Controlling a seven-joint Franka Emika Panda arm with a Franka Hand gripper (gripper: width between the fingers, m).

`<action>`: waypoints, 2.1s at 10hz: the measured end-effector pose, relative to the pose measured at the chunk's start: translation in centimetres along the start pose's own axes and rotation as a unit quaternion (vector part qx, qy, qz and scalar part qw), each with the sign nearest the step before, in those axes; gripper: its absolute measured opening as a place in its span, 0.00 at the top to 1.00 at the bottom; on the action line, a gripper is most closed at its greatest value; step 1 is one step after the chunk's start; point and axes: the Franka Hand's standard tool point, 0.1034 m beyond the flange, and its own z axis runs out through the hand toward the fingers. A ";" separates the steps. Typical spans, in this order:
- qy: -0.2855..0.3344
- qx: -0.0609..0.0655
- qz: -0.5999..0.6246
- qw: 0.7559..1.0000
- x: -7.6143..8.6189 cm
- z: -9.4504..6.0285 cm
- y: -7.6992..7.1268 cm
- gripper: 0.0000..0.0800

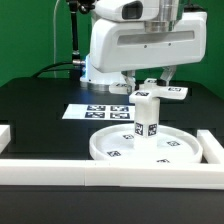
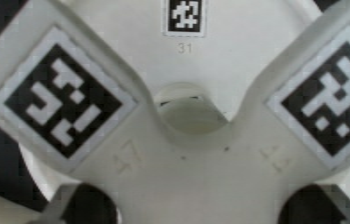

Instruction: Assemble round table

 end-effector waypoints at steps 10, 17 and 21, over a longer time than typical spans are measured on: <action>0.013 0.022 0.423 0.906 0.3 0.1 -0.3 0.44; 0.020 0.061 0.701 0.710 0.8 0.1 0.0 0.44; 0.011 0.070 0.791 0.608 0.9 0.2 0.1 0.44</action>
Offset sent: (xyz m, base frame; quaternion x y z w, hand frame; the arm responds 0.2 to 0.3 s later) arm -0.0004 -0.0018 -0.0041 0.0056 0.0042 0.1028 0.9947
